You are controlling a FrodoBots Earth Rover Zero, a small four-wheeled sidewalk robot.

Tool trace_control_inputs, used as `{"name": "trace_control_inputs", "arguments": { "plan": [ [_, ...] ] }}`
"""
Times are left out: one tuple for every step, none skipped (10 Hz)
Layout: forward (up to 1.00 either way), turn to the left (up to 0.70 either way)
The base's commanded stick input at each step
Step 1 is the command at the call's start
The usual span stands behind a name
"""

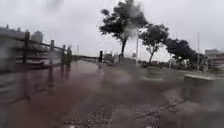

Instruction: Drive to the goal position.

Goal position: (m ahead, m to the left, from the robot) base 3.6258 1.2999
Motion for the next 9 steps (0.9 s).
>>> {"name": "trace_control_inputs", "arguments": {
  "plan": [
    [1.0,-0.31],
    [1.0,-0.14],
    [1.0,0.0],
    [1.0,0.0],
    [1.0,0.0],
    [1.0,0.0],
    [1.0,0.0],
    [1.0,0.0],
    [1.0,0.0]
  ]
}}
